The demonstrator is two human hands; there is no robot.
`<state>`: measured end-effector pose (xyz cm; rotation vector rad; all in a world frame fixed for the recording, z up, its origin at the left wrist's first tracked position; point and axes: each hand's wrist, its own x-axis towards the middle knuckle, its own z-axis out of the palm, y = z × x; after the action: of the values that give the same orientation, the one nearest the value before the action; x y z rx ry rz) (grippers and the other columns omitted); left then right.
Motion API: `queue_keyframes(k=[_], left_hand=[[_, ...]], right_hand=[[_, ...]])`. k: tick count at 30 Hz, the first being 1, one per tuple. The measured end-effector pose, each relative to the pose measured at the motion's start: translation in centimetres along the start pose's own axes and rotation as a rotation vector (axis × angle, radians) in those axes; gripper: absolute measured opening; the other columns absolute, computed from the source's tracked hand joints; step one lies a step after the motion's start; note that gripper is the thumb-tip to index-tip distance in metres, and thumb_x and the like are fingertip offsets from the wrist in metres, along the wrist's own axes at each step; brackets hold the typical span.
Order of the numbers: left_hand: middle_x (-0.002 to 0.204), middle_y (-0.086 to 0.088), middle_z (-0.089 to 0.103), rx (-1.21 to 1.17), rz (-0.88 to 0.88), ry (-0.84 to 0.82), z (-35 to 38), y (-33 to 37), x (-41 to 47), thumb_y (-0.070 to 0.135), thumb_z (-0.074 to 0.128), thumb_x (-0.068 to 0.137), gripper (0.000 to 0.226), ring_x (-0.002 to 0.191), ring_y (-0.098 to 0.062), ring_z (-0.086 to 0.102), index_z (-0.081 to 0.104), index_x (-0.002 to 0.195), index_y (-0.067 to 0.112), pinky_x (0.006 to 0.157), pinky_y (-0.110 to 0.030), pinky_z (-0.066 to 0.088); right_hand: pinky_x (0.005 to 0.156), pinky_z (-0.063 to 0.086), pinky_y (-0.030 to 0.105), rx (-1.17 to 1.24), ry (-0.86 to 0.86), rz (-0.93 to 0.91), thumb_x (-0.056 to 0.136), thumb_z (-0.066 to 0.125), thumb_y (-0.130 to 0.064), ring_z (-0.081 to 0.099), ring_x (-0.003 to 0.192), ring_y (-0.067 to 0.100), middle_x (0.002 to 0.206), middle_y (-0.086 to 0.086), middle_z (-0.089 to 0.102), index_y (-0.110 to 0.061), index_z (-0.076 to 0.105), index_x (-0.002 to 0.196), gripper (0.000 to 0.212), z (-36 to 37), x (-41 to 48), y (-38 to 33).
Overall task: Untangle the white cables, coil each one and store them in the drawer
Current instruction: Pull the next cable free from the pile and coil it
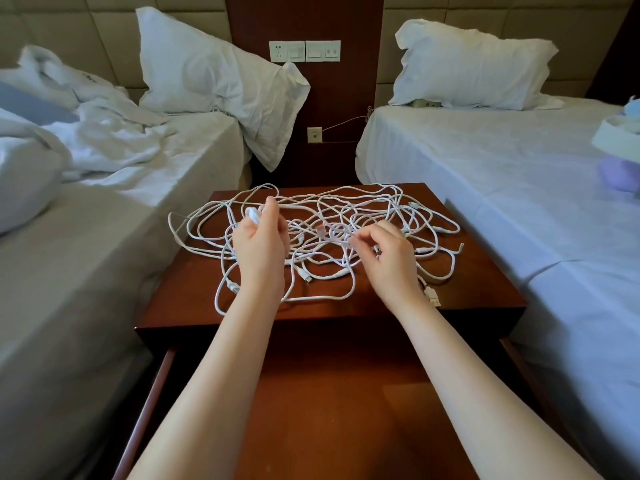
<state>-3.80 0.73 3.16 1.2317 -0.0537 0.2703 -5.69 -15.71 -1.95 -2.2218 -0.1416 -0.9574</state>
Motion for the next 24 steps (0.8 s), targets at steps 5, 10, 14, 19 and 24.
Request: queue_keyframes(k=[5,10,14,19,24], left_hand=[[0.039,0.008,0.033,0.043,-0.07,0.038,-0.9,-1.9,-0.2,0.025,0.046,0.1,0.037,0.038,-0.006,0.027,0.064,0.073,0.007,0.044,-0.02,0.026],[0.04,0.006,0.032,0.064,-0.156,-0.025,-1.3,-2.0,-0.2,0.02,0.048,0.098,0.029,0.039,-0.008,0.027,0.066,0.081,0.007,0.049,-0.023,0.029],[0.042,0.008,0.036,0.111,-0.178,-0.164,-1.1,-1.5,-0.7,0.012,0.062,0.089,0.008,0.04,-0.006,0.031,0.065,0.082,0.011,0.053,-0.022,0.032],[0.044,0.014,0.051,0.223,-0.09,-0.155,-0.3,-1.5,-1.6,0.019,0.074,0.081,0.008,0.045,-0.001,0.047,0.071,0.086,0.014,0.069,-0.021,0.045],[0.046,0.014,0.054,0.235,-0.066,-0.12,-0.2,-1.6,-1.6,0.015,0.071,0.084,0.004,0.046,0.0,0.05,0.07,0.08,0.013,0.068,-0.02,0.046]], right_hand=[[0.072,0.049,0.026,0.114,0.076,-0.074,0.092,0.063,-0.013,0.058,0.083,0.009,0.088,-0.016,0.064,-0.013,0.072,0.102,0.014,0.5,-0.4,-1.0],[0.072,0.051,0.031,0.0,0.08,-0.167,0.092,0.062,-0.018,0.062,0.081,0.013,0.085,-0.009,0.069,-0.013,0.074,0.099,0.015,0.8,-0.2,-0.8],[0.067,0.045,0.022,-0.144,0.104,-0.252,0.091,0.063,-0.015,0.062,0.077,0.016,0.081,-0.001,0.071,-0.011,0.075,0.097,0.014,1.0,-0.3,-1.0],[0.054,0.044,0.028,-0.252,0.079,-0.352,0.088,0.067,-0.013,0.053,0.069,0.017,0.073,0.002,0.068,-0.01,0.076,0.09,0.01,1.1,-0.3,-1.2],[0.059,0.044,0.027,-0.241,0.028,-0.389,0.087,0.067,-0.01,0.056,0.073,0.019,0.077,0.003,0.069,-0.009,0.075,0.091,0.01,1.3,-0.5,-1.6]])
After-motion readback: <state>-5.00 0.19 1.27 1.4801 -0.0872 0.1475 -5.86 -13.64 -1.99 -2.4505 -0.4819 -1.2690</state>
